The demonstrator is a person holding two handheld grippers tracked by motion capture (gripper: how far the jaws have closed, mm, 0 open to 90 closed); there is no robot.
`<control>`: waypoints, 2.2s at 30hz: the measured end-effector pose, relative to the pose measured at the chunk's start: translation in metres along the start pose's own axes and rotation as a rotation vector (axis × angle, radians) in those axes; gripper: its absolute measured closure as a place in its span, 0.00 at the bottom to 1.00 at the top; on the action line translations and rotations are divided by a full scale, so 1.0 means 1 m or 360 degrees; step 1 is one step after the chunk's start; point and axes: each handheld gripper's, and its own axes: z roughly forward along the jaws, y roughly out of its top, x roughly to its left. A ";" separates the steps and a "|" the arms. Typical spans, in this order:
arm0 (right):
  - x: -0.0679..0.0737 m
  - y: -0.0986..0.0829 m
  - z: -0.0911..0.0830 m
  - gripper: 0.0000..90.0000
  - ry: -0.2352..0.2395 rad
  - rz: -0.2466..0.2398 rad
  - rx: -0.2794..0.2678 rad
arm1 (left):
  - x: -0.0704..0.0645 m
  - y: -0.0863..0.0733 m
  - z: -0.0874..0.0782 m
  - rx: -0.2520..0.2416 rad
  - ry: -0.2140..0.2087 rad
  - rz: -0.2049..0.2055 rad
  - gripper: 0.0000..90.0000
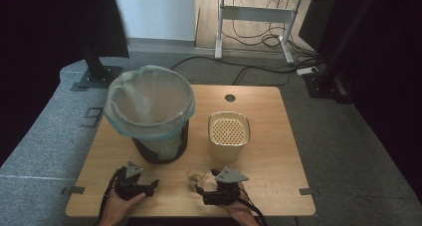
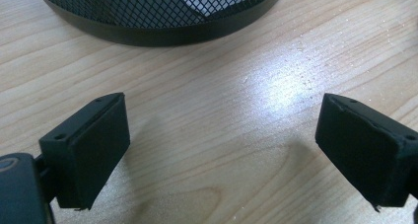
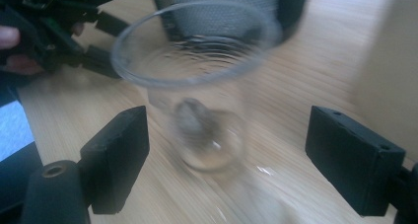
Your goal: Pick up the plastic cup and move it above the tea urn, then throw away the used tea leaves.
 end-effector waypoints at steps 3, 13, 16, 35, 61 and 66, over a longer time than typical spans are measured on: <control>0.007 0.005 0.025 0.19 0.0010 -0.0052 0.0033 | -0.001 0.000 -0.002 -0.0040 0.0009 0.0022 0.07; 0.007 0.008 0.042 0.41 -0.0067 -0.0160 0.0024 | 0.002 -0.002 -0.006 -0.0069 0.0003 0.0029 0.09; 0.004 0.016 0.029 0.42 -0.0054 -0.0125 -0.0058 | 0.002 -0.002 -0.007 -0.0083 -0.0002 0.0021 0.10; -0.050 0.099 -0.091 0.43 -0.0242 -0.0052 -0.0428 | 0.003 0.001 -0.004 -0.0031 0.0015 -0.0016 0.15; -0.131 0.149 -0.066 0.43 -0.0486 0.0069 -0.0330 | 0.005 -0.001 0.001 0.0032 -0.0008 -0.0007 0.15; -0.132 0.153 -0.065 0.43 -0.0530 0.0022 -0.0299 | 0.005 0.000 0.002 0.0032 -0.0007 -0.0005 0.15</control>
